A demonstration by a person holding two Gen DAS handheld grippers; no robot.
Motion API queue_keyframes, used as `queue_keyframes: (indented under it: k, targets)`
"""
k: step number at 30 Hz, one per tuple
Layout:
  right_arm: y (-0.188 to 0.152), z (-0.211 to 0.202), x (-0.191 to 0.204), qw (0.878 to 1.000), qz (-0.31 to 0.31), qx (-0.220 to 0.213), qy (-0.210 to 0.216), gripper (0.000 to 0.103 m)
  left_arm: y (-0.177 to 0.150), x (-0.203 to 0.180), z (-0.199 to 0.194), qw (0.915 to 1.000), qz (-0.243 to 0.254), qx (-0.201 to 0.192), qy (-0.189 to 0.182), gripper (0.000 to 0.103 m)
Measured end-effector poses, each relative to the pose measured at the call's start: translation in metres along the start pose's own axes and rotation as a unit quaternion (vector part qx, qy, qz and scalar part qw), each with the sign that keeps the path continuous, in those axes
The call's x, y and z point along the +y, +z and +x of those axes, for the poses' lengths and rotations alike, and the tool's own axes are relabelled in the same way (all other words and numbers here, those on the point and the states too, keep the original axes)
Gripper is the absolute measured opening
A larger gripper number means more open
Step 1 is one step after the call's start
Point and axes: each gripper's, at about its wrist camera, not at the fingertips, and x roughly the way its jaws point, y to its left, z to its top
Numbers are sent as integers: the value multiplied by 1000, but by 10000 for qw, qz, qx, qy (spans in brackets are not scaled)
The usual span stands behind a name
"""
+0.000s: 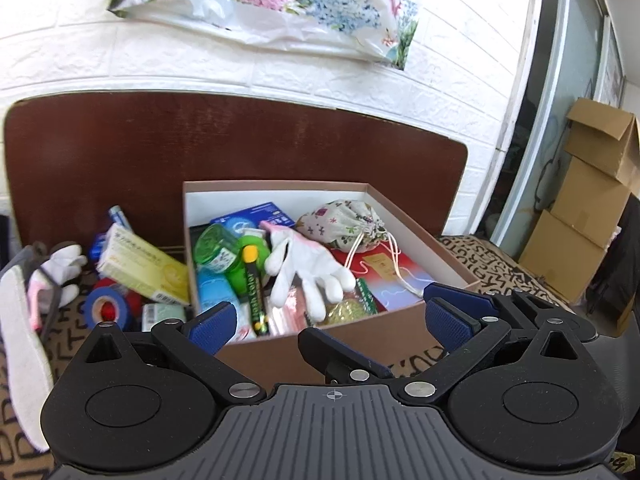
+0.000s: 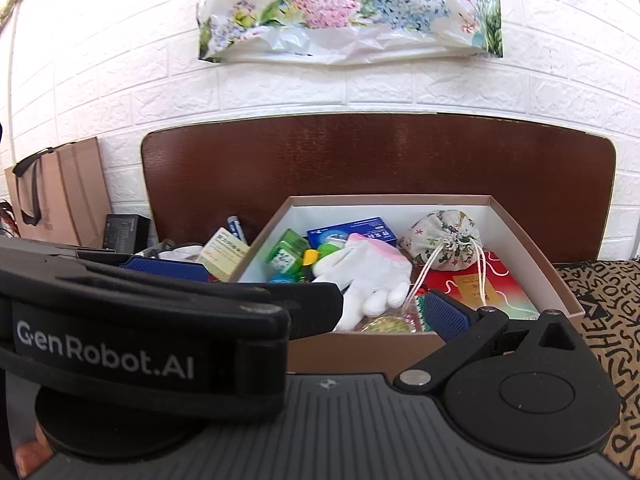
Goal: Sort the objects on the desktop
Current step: 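Withdraw the left tool from the box toward the white insole, then lower the left tool onto the white insole and close its fingers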
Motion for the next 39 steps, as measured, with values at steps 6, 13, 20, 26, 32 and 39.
queue_keyframes:
  k: [6,13,20,26,32,39]
  targets:
    - [-8,-18,20,9999,-63,13,139,103,-15,7,-27,9996,-158,7,217,103]
    - [-21,-30,46,9991,-97,170,372,103,-42,20,-59,9981,-331,-63,524,103]
    - [-40,-34,80,9963,-244,427,700,103,-74,50,-86,9937,-794,-60,791,103]
    - [-54,-33,111,9930,-339,602,956,103,-96,78,-106,9889,-1077,-123,1015,103]
    - [-63,-24,137,9910,-430,674,1073,103,-111,105,-112,9825,-1412,-141,1208,103]
    - [-71,-4,153,9886,-338,864,1184,103,-116,135,-113,9755,-1722,-204,1352,103]
